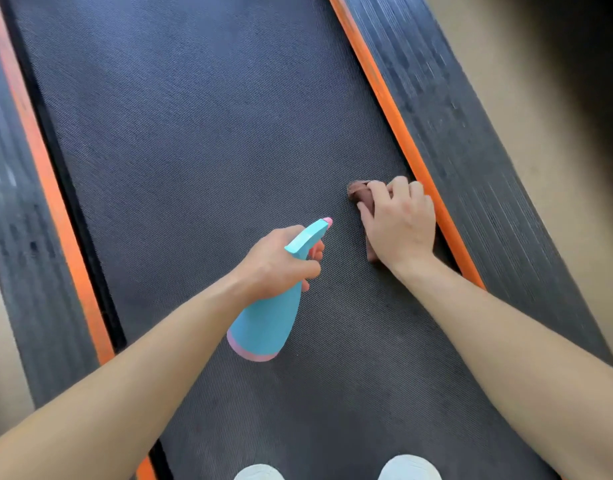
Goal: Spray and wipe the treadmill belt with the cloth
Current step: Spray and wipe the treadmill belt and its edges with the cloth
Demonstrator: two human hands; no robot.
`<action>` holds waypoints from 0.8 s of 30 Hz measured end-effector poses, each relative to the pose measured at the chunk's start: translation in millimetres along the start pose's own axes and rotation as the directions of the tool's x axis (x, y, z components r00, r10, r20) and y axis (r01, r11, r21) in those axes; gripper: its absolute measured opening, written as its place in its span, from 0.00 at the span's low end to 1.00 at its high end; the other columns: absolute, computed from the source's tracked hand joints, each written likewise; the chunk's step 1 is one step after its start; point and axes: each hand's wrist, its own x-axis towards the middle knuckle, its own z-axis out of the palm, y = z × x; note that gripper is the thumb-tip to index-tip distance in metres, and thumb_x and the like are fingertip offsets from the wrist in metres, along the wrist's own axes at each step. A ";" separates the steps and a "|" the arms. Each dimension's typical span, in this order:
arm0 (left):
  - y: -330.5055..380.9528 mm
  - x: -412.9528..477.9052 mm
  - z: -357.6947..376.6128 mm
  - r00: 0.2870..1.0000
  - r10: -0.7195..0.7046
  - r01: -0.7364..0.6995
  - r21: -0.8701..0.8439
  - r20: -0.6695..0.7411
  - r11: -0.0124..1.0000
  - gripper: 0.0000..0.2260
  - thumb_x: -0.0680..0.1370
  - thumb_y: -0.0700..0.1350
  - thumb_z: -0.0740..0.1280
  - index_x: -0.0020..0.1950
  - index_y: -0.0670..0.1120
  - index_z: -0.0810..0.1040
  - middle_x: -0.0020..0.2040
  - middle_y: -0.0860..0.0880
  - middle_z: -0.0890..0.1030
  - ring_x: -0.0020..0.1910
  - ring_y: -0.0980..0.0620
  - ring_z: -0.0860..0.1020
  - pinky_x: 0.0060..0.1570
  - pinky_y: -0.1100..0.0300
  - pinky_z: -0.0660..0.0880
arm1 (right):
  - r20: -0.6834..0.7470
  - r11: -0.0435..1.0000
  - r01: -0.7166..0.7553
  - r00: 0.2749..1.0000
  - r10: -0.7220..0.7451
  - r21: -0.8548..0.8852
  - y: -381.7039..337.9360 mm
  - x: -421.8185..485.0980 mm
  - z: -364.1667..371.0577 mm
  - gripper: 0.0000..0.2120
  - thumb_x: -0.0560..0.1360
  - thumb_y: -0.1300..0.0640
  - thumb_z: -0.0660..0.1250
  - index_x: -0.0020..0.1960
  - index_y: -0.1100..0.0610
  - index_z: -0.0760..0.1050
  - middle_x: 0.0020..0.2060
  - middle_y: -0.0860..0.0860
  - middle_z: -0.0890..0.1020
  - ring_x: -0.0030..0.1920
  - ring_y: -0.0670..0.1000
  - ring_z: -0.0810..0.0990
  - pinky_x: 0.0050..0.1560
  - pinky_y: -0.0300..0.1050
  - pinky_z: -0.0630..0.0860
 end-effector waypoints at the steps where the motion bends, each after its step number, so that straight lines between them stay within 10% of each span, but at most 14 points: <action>1: -3.9 -2.7 -1.5 1.000 -0.003 0.003 -0.004 0.001 1.000 0.08 0.74 0.37 0.70 0.51 0.47 0.80 0.53 0.50 0.85 0.36 0.50 0.87 0.43 0.59 0.80 | 0.001 1.000 0.020 1.000 -0.020 0.002 -4.0 -13.5 -0.4 0.16 0.80 0.44 0.64 0.57 0.55 0.77 0.47 0.56 0.76 0.46 0.60 0.74 0.41 0.54 0.71; 12: -60.9 -36.8 7.8 0.997 -0.069 0.069 -0.020 0.017 0.997 0.09 0.71 0.41 0.71 0.50 0.47 0.79 0.51 0.50 0.85 0.34 0.52 0.86 0.47 0.55 0.81 | 0.121 0.881 0.439 0.878 -0.462 0.177 -38.7 -165.1 -16.4 0.14 0.79 0.44 0.65 0.58 0.53 0.79 0.46 0.52 0.78 0.45 0.58 0.76 0.41 0.53 0.71; 24: -65.3 -42.7 6.0 0.992 -0.099 0.104 0.055 -0.082 0.993 0.09 0.75 0.42 0.71 0.40 0.51 0.72 0.37 0.54 0.80 0.35 0.54 0.87 0.36 0.63 0.73 | 0.033 0.926 0.355 0.932 -0.362 0.130 -21.9 -109.2 -16.5 0.16 0.80 0.43 0.64 0.59 0.55 0.78 0.48 0.55 0.78 0.46 0.60 0.75 0.43 0.56 0.72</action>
